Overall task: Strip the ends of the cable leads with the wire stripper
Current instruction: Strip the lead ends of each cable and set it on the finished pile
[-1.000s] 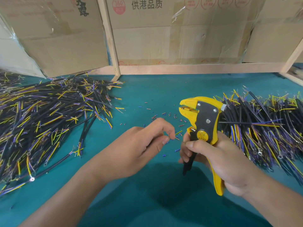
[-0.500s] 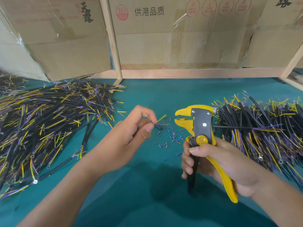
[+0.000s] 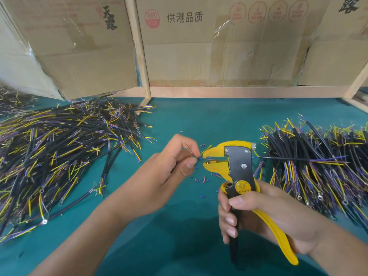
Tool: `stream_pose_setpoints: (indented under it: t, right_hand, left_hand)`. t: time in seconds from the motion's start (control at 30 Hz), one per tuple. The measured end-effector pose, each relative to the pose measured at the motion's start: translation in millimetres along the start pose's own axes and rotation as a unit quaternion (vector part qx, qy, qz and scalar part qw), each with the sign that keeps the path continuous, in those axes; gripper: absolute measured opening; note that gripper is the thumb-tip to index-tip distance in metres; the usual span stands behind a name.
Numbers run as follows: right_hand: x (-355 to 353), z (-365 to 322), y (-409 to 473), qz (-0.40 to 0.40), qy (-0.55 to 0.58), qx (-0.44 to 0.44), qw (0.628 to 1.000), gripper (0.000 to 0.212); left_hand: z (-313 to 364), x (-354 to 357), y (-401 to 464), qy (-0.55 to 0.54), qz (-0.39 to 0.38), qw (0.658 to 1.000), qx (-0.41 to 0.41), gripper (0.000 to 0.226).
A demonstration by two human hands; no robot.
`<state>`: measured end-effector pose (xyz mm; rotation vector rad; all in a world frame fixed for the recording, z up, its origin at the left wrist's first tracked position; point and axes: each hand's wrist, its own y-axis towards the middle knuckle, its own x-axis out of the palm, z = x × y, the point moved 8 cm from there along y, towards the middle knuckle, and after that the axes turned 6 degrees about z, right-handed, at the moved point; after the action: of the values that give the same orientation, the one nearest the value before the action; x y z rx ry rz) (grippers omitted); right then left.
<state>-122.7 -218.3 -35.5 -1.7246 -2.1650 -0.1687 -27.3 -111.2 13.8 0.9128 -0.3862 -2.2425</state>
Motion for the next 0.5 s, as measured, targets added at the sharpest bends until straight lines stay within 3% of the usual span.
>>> stream_pose_setpoints:
  t: [0.37, 0.5]
  right_hand:
    - [0.7, 4.7, 0.9, 0.012, 0.006, 0.011, 1.0, 0.018]
    - [0.8, 6.9, 0.7, 0.016, 0.013, 0.019, 1.0, 0.02]
  left_hand:
    - [-0.4, 5.5, 0.0, -0.035, -0.024, 0.999, -0.021, 0.023]
    - [0.6, 6.1, -0.5, -0.016, -0.038, 0.999, -0.021, 0.014]
